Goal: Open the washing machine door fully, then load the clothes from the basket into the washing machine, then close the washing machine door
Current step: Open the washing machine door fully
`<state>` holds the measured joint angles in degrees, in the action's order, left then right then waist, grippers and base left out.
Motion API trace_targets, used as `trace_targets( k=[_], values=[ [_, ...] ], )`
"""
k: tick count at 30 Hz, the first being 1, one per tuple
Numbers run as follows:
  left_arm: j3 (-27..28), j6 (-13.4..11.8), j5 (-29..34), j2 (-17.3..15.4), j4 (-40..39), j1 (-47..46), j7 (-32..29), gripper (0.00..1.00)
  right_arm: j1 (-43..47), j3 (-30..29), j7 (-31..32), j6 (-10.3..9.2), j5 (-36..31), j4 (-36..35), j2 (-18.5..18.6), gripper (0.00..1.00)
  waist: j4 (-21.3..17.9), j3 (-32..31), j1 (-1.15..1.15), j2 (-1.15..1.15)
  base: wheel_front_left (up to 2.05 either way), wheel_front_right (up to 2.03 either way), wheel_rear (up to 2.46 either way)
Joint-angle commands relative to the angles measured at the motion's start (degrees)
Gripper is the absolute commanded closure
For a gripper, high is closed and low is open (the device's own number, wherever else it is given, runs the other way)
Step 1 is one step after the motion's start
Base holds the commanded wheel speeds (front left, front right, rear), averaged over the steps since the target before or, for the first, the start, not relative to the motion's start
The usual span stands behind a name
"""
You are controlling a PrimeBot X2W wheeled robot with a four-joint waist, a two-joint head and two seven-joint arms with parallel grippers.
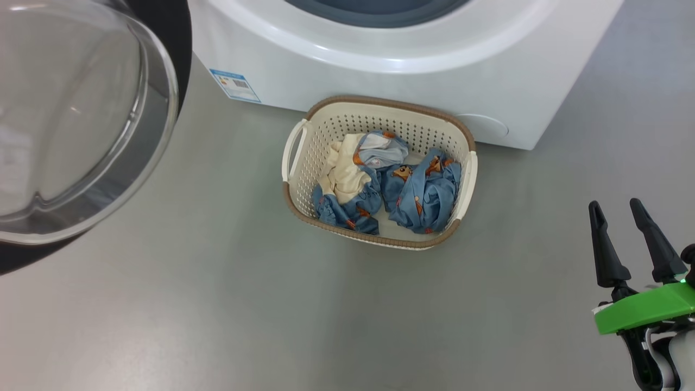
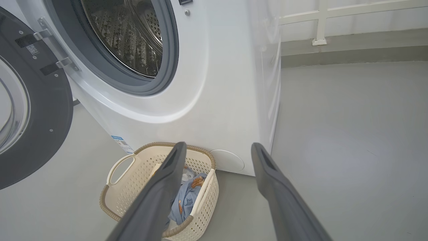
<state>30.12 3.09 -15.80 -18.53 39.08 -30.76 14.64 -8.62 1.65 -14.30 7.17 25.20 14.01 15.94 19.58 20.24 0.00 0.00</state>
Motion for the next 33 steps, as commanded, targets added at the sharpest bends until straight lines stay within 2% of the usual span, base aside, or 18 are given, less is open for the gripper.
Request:
trace_targets(
  k=[1,10,16,21,33],
  values=[
    [2.77,0.34,0.84,-4.93,0.10,-1.80,0.36,1.00,-1.09,1.33,-0.70,0.32,-0.28,-1.43,0.93,0.00,-0.33,0.98,0.00,0.00,0.00,0.00,0.00],
    [4.87,1.40,3.89,-6.36,3.39,-4.53,0.36,1.00,-2.07,1.55,-0.70,0.32,-0.23,-1.22,1.33,0.00,-0.86,1.88,0.00,0.00,0.00,0.00,0.00],
    [5.30,2.14,5.08,-5.94,3.76,-4.84,0.36,1.00,-1.74,1.49,-0.70,0.32,-0.18,-0.83,1.29,0.00,-0.86,0.70,0.00,0.00,0.00,0.00,0.00],
    [5.27,3.09,5.80,-3.35,1.99,-2.97,0.36,1.00,-0.82,1.72,-0.70,0.32,-0.08,-0.50,0.78,0.00,-0.59,-1.69,0.00,0.00,0.00,0.00,0.00],
    [3.69,4.30,5.93,5.16,-7.38,7.60,0.36,1.00,1.97,2.93,-0.70,0.32,0.71,0.29,-0.76,0.00,0.08,-8.92,0.00,0.00,0.00,0.00,0.00]
  ],
)
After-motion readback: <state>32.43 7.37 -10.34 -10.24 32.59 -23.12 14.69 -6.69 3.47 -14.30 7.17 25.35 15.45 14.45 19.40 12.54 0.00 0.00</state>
